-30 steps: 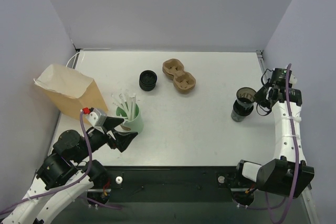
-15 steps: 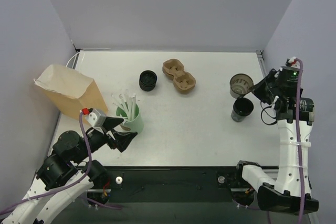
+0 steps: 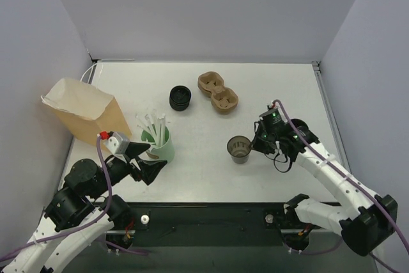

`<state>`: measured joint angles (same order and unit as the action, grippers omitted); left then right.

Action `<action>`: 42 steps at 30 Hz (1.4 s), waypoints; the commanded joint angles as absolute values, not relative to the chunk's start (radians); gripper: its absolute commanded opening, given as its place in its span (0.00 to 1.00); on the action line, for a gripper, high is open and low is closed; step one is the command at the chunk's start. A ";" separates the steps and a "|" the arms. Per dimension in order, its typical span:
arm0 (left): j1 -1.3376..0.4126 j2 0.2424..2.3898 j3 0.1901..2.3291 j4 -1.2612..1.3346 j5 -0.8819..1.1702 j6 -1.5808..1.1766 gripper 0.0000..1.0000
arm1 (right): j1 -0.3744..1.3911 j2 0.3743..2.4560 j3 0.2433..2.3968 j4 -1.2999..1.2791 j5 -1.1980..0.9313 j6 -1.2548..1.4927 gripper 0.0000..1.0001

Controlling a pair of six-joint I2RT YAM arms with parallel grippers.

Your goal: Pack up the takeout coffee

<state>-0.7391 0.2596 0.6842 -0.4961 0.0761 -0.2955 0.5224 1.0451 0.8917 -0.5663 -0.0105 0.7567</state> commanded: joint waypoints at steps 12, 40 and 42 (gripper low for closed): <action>-0.750 0.346 0.753 -0.512 0.008 -0.265 0.97 | 0.701 1.183 0.839 -0.365 0.118 0.850 0.03; -0.753 1.587 1.564 -0.612 -0.382 0.173 0.68 | 0.790 0.629 0.710 -0.545 0.176 0.758 0.37; -0.752 1.649 1.620 -0.611 -0.377 0.195 0.67 | 0.795 0.601 0.709 -0.557 0.178 0.761 0.37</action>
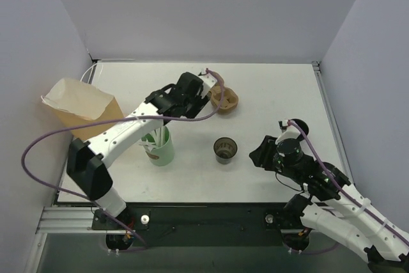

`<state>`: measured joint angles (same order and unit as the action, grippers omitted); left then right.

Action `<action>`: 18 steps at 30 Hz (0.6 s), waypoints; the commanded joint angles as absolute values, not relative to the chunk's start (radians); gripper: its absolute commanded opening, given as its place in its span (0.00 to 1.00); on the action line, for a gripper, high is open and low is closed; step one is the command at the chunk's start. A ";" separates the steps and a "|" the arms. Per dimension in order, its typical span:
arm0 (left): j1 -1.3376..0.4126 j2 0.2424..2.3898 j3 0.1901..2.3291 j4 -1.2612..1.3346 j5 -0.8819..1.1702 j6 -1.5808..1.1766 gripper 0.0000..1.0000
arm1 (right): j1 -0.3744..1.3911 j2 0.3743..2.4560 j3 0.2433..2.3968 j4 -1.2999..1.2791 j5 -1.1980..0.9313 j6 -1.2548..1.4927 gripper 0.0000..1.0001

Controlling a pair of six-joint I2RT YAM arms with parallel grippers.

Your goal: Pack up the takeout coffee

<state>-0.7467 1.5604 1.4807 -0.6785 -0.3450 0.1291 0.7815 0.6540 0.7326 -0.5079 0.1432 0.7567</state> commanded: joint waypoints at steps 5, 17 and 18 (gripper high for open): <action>-0.723 1.839 1.742 -0.621 -0.374 0.250 0.65 | 0.801 0.561 0.725 -0.575 0.178 0.753 0.37; -0.666 2.055 1.870 -0.646 -0.348 0.250 0.60 | 0.810 0.566 0.782 -0.589 0.161 0.724 0.37; -0.658 2.069 1.881 -0.650 -0.345 0.249 0.60 | 0.811 0.566 0.784 -0.591 0.161 0.721 0.37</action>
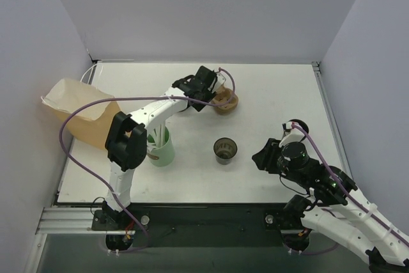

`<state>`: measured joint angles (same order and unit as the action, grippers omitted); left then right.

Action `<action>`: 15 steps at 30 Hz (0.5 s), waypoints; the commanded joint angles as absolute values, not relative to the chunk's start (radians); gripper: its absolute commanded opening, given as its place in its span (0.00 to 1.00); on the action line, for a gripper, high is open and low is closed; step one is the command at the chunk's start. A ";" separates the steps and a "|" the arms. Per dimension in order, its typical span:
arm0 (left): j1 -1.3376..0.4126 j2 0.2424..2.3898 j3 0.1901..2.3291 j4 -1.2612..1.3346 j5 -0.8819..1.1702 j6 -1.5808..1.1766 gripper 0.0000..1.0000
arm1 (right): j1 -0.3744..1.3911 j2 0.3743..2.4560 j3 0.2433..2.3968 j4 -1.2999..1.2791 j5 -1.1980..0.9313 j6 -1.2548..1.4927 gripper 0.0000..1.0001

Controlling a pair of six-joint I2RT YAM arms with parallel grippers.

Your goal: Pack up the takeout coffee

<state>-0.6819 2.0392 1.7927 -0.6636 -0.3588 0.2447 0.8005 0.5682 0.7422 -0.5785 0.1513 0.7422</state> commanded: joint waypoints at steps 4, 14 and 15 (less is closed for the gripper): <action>-0.650 2.098 1.888 -0.649 -0.345 0.256 0.59 | 0.815 0.555 0.785 -0.592 0.163 0.721 0.37; -0.617 2.141 1.876 -0.641 -0.324 0.252 0.55 | 0.816 0.561 0.795 -0.592 0.153 0.704 0.37; -0.618 2.144 1.875 -0.640 -0.325 0.252 0.54 | 0.816 0.566 0.793 -0.592 0.152 0.704 0.37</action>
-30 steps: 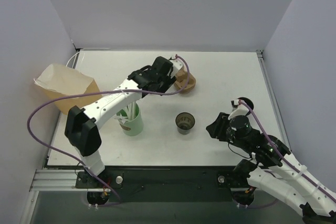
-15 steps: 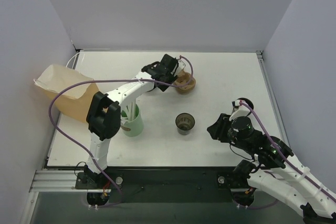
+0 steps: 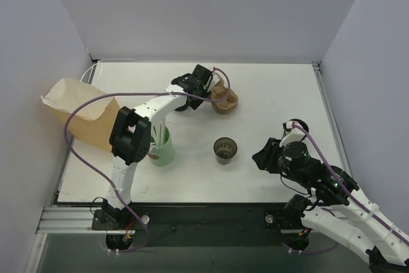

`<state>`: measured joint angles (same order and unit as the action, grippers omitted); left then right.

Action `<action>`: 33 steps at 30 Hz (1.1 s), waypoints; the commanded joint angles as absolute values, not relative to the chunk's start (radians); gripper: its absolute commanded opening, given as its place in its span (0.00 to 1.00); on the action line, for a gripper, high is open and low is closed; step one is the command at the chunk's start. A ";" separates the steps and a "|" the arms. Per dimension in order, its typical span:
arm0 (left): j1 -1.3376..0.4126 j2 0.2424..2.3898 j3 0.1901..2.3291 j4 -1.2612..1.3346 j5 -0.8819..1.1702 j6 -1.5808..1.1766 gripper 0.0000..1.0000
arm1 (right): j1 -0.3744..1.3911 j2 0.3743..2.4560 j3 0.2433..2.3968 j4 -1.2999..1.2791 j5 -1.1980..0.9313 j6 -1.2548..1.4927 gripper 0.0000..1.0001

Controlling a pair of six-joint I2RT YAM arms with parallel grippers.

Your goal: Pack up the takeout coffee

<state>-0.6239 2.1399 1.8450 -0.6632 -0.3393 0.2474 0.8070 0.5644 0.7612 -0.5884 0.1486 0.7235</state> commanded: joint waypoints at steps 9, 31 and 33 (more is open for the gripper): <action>-0.614 2.172 1.873 -0.637 -0.316 0.252 0.49 | 0.816 0.571 0.805 -0.592 0.152 0.686 0.37; -0.632 2.143 1.911 -0.678 -0.387 0.259 0.24 | 0.816 0.586 0.811 -0.592 0.153 0.692 0.37; -0.635 2.140 1.917 -0.684 -0.397 0.261 0.22 | 0.816 0.586 0.811 -0.592 0.150 0.692 0.37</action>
<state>-0.6277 2.1788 1.8572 -0.6739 -0.3660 0.2501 0.8070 0.5751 0.7822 -0.5907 0.1429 0.6960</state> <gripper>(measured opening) 0.244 0.367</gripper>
